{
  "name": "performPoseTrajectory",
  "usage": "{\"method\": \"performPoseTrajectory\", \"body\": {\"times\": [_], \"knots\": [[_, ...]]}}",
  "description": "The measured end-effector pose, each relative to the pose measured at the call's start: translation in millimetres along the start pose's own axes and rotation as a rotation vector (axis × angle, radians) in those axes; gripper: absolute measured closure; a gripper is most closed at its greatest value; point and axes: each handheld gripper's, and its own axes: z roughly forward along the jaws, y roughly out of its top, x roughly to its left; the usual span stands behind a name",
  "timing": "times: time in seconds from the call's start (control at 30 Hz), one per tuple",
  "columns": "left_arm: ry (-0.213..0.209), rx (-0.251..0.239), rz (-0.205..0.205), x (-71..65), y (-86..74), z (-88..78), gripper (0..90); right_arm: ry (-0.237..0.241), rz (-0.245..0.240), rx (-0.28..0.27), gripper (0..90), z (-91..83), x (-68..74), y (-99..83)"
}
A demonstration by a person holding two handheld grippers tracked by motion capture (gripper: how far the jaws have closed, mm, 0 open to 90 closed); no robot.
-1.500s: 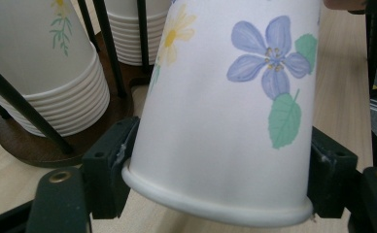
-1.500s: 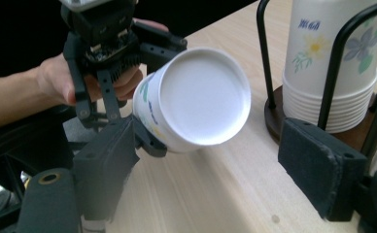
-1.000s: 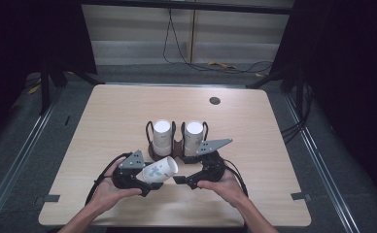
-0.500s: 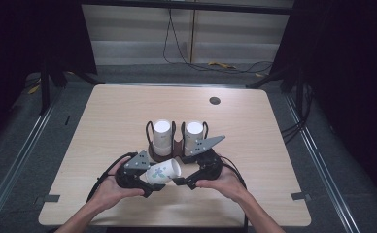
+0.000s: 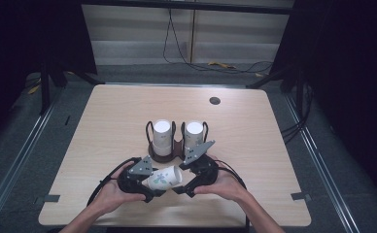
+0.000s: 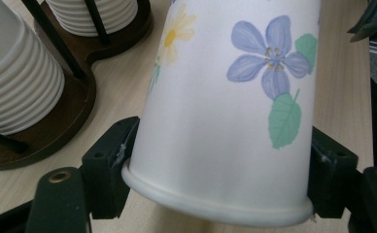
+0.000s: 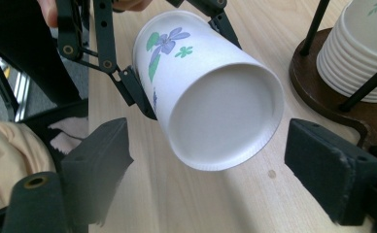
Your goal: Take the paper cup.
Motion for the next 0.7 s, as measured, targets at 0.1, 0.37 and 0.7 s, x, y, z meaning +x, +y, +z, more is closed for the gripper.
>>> {"method": "performPoseTrajectory", "body": {"times": [0.1,0.37,0.7], "knots": [[0.011,0.024,0.024,-1.8,-0.6,2.5,25.9,0.001,-0.030,0.032,18.1,0.7,0.0,2.1],[0.008,0.048,0.055,-4.8,0.8,5.5,26.0,0.001,-0.077,0.122,18.2,7.8,2.0,7.1],[0.005,0.072,0.072,-6.7,2.5,8.0,26.0,0.032,-0.120,0.145,20.7,15.8,4.3,14.8]]}}
